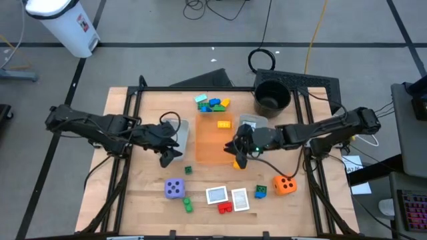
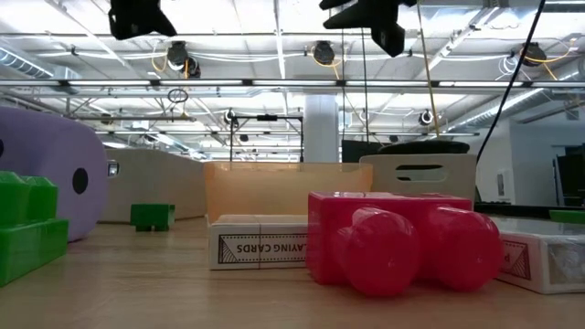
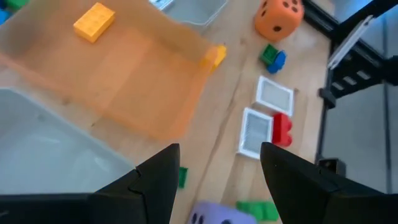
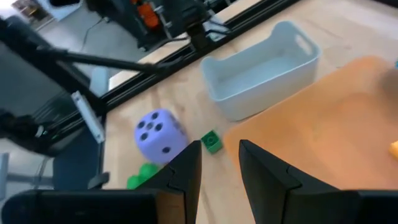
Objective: Pick & Place Toys
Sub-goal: Put the blue game piece into the orange bin
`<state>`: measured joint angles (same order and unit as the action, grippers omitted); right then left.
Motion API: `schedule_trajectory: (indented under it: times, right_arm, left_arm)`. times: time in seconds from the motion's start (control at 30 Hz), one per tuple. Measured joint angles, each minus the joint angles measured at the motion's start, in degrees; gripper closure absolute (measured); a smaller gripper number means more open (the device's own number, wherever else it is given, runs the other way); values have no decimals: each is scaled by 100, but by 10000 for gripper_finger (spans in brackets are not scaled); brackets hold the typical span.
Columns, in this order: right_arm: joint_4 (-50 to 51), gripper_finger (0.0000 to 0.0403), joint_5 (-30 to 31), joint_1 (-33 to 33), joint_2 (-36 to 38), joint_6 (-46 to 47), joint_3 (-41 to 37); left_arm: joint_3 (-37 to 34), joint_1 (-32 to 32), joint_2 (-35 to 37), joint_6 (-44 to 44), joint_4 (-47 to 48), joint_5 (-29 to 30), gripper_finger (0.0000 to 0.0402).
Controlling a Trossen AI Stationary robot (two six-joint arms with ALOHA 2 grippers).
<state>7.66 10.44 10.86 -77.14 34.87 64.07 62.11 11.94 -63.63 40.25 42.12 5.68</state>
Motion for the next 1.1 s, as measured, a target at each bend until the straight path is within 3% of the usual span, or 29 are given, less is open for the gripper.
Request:
schedule_trajectory:
  times: [0.3, 0.63, 0.87, 1.0, 1.1]
  right_arm:
    - [-20, 303, 9, 187, 0, -1, -1]
    - [-1274, 303, 121, -885, 0, -540, -2]
    - [-1687, 303, -721, -2155, -2, -115, -2]
    - [-1725, 303, -1254, -2701, -4, 240, -2]
    - [-1875, 303, -1672, -3036, -154, 436, 2]
  left_arm:
    - [-2, -650, -516, -872, -554, -234, 174]
    - [0, -3026, -695, -3022, -658, -1872, 174]
    - [2, -4614, -1152, -3999, -1223, -2817, 174]
    - [278, -4986, -1748, -4466, -1113, -3111, 174]
    - [868, -5017, -2330, -4920, -608, -3105, 174]
